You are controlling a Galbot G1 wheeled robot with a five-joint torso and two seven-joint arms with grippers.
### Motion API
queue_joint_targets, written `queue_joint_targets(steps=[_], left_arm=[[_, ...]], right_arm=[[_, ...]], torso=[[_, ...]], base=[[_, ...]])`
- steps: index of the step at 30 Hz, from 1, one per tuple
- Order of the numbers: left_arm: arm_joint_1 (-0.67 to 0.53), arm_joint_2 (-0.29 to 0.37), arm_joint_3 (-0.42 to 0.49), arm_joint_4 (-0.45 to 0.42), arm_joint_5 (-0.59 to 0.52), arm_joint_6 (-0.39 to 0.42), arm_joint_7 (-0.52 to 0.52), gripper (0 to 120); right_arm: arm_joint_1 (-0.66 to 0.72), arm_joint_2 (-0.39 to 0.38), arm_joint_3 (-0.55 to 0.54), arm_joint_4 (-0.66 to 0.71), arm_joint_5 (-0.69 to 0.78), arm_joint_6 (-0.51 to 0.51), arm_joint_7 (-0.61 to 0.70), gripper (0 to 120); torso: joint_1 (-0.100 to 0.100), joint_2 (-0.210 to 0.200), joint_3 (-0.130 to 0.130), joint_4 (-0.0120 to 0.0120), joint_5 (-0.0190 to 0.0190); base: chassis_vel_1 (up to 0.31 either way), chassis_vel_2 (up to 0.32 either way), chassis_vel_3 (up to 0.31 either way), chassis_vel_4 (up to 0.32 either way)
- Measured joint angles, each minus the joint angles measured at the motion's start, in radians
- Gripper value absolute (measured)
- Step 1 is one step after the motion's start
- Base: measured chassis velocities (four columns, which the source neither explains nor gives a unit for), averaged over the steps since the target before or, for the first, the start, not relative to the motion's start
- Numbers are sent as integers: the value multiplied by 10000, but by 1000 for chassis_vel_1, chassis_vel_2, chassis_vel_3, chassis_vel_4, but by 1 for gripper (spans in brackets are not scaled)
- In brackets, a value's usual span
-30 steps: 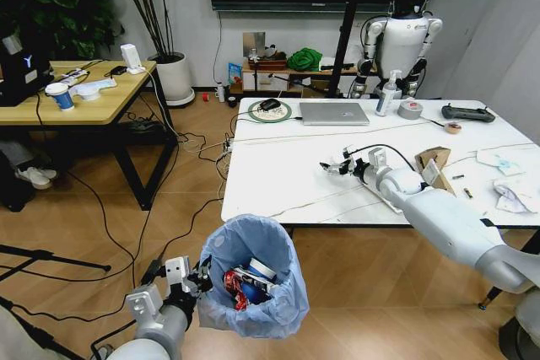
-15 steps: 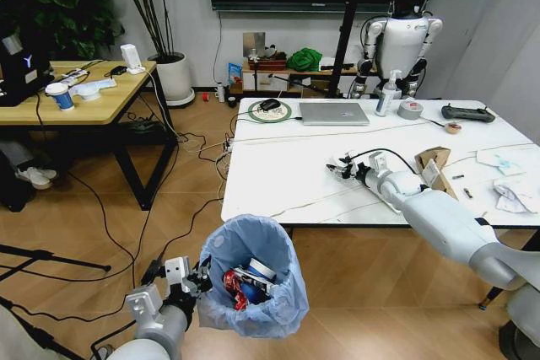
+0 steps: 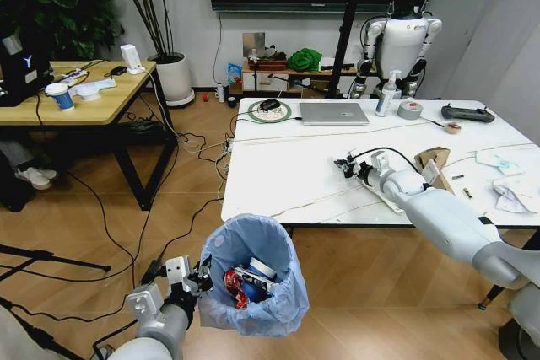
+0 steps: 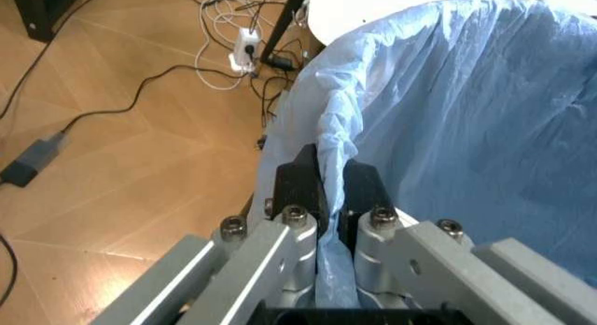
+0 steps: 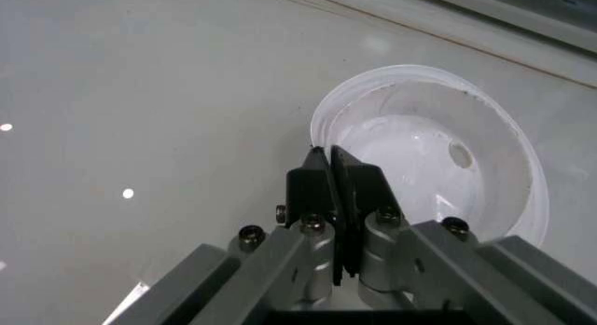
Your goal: Pick up the trash bin and place the trash from the table into it.
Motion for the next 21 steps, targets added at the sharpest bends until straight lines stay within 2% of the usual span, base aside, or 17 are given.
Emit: queue_joint_targets(steps=[9, 11, 13, 14, 15, 19, 20, 21], left_arm=[[-192, -71, 354, 141, 5, -9, 150, 0], [-303, -77, 546, 250, 3, -25, 228, 0], [-397, -76, 639, 303, -15, -27, 257, 0], [-505, -76, 706, 340, -65, -27, 268, 0], [-505, -76, 706, 340, -65, -27, 268, 0], [-663, -32, 742, 351, -192, -25, 281, 0], [-663, -32, 742, 351, -192, -25, 281, 0], [-638, 1, 686, 316, -209, -22, 283, 0]], right_arm=[[-489, -995, 589, 2090, 590, 306, -521, 0], [-1141, -1796, 949, 3725, 910, 603, -884, 0], [-1520, -2293, 1150, 4675, 1127, 824, -1071, 0], [-1856, -2782, 1315, 5467, 1349, 1063, -1341, 0], [-1856, -2782, 1315, 5467, 1349, 1063, -1341, 0], [-2574, -3925, 1635, 7657, 1856, 1419, -2297, 0], [-2574, -3925, 1635, 7657, 1856, 1419, -2297, 0], [-2676, -4217, 1545, 8333, 2134, 1522, -2714, 0]], torso=[[2, -1, 1, 2, -1], [2, -1, 1, 0, 3], [1, 0, 0, 0, 0], [1, 0, 0, -2, -1], [1, 0, 0, -2, -1], [0, 0, 0, -5, -2], [0, 0, 0, -5, -2], [-1, 1, -1, -6, -8]], base=[[0, 0, 0, 0], [0, 0, 0, 0], [0, 0, 0, 0], [0, 0, 0, 0], [0, 0, 0, 0], [0, 0, 0, 0], [0, 0, 0, 0], [0, 0, 0, 0]])
